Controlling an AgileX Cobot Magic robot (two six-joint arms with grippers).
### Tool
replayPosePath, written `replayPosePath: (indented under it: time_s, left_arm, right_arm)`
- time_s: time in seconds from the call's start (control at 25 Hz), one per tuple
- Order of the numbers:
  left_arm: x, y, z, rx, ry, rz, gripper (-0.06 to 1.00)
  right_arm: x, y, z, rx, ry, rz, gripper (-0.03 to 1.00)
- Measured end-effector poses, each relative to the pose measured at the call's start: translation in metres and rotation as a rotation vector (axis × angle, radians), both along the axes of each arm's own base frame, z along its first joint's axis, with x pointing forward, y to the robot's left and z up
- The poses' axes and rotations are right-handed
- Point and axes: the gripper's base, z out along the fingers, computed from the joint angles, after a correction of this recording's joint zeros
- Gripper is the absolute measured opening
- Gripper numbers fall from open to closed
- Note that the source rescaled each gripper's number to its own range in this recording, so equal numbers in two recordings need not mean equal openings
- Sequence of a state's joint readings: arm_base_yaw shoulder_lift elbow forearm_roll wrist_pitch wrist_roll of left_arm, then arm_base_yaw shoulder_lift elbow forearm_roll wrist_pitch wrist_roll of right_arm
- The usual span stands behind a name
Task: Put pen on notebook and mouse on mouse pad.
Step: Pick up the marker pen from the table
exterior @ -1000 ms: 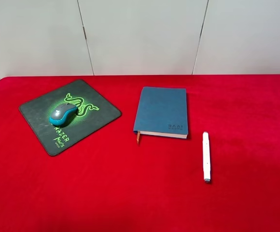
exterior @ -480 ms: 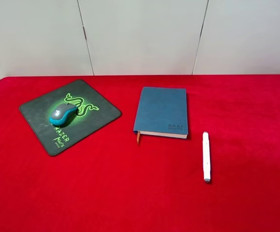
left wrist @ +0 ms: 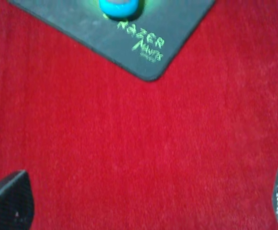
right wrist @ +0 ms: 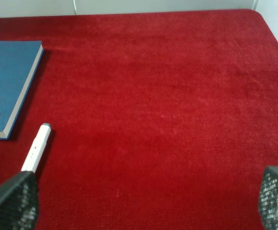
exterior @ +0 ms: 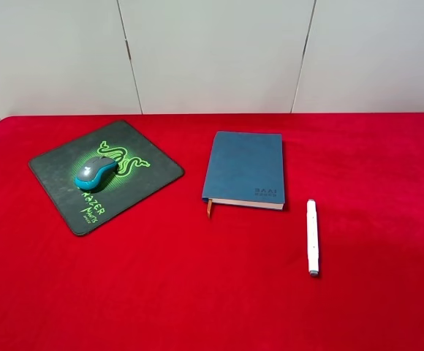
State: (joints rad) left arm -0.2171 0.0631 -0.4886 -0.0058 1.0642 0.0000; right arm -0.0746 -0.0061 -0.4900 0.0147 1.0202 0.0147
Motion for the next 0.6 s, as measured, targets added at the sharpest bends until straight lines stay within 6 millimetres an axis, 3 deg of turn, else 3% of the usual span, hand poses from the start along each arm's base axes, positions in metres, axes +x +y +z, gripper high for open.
replayPosePath:
  time_s: [0.16,0.6]
  left_arm:
    - [-0.0084,0.0015,-0.0007,-0.009,-0.065,0.03,1.0]
    - [-0.0085,0.0013,-0.0007,0.0,-0.069,0.097,1.0]
  right_arm:
    - [0.0,0.0,0.0,0.0,0.0,0.0,1.0]
    - [0.0,0.0,0.0,0.0,0.0,0.0,1.0]
